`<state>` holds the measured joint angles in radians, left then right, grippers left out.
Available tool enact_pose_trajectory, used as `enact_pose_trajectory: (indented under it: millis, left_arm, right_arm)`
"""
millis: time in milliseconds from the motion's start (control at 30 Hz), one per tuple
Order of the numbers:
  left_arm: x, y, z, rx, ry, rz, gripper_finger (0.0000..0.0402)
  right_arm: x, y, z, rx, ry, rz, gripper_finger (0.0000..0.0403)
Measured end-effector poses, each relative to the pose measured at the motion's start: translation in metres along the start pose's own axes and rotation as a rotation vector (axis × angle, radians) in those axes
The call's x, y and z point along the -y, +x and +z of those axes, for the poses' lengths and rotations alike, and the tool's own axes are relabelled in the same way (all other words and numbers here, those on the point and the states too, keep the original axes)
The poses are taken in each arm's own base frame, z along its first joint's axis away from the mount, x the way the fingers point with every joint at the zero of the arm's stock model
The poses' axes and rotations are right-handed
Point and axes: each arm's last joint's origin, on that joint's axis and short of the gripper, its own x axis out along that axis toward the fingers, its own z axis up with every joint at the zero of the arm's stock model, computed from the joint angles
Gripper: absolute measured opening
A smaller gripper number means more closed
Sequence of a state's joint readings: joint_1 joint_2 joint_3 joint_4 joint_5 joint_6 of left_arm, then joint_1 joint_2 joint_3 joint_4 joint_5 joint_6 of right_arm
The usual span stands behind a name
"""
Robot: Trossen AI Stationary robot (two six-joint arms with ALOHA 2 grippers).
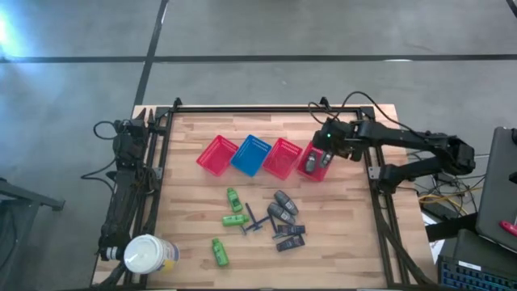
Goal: Pick & Place Travel size toiletries
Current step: Put the black deodorant into the right red bin
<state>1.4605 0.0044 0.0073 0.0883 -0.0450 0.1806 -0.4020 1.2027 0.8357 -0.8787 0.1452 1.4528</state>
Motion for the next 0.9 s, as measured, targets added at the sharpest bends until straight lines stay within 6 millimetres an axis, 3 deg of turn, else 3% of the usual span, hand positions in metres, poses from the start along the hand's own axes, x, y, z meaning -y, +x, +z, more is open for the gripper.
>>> enact_pose_trajectory:
  millis: [300, 533, 700, 900]
  left_arm:
    - [0.000, 0.000, 0.000, 0.000, 0.000, 0.000, 0.0106]
    - [0.000, 0.000, 0.000, 0.000, 0.000, 0.000, 0.0106]
    - [0.000, 0.000, 0.000, 0.000, 0.000, 0.000, 0.0106]
    - [0.000, 0.000, 0.000, 0.000, 0.000, 0.000, 0.0106]
  right_arm:
    - [-0.010, 0.024, -0.003, -0.019, 0.002, -0.042, 0.0210]
    - [-0.015, 0.039, -0.012, -0.092, 0.002, -0.092, 0.0253]
    - [-0.015, 0.034, -0.020, -0.096, -0.006, -0.079, 0.0287]
    - [-0.018, 0.013, -0.025, -0.095, -0.091, 0.015, 0.0319]
